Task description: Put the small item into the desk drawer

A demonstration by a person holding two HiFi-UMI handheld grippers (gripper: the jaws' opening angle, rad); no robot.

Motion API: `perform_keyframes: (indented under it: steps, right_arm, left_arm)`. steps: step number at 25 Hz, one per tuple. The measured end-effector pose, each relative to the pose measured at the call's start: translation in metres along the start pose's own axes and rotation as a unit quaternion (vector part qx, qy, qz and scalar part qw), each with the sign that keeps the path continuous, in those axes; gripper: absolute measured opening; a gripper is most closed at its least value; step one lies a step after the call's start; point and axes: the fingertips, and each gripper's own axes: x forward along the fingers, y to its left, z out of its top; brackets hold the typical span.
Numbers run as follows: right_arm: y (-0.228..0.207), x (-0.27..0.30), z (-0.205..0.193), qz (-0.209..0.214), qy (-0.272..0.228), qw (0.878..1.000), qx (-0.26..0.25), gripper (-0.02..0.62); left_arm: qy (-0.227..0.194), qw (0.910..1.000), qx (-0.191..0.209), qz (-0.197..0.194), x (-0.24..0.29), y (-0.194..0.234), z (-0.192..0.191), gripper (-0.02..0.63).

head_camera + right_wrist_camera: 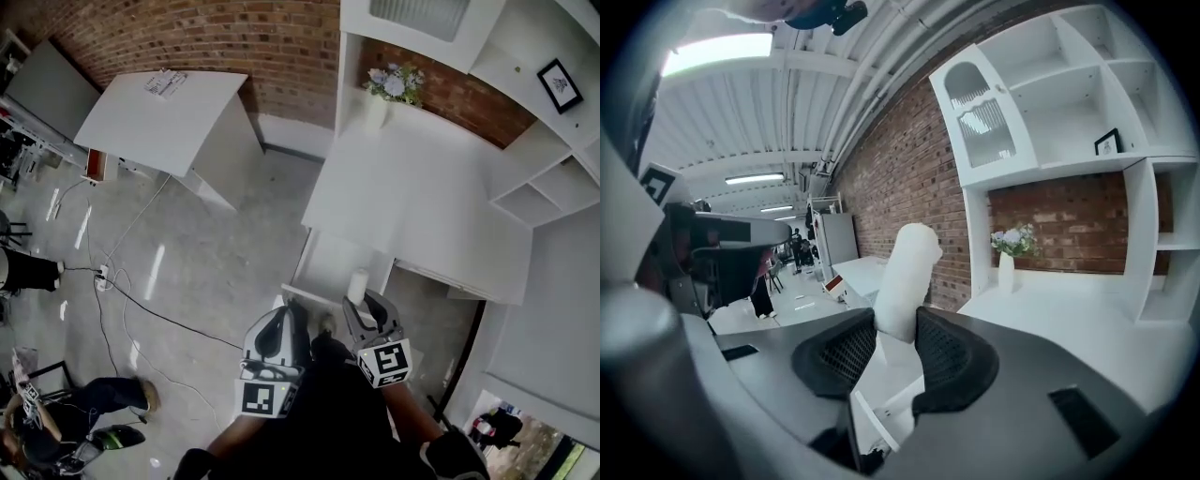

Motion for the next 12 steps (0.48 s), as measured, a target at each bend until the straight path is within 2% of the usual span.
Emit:
perform_keyframes:
  steps: [8, 12]
  right_arm:
    - [-0.01, 0.061, -0.045, 0.015, 0.066, 0.998, 0.0, 0.144]
    - [-0.016, 0.088, -0.07, 0.023, 0.108, 0.994, 0.017, 0.144]
  left_arm:
    - [0.011, 0.9996, -0.024, -0.009, 0.048, 0.023, -0.007, 0.023]
    - [0.022, 0.999, -0.036, -0.014, 0.071, 0.038, -0.013, 0.023]
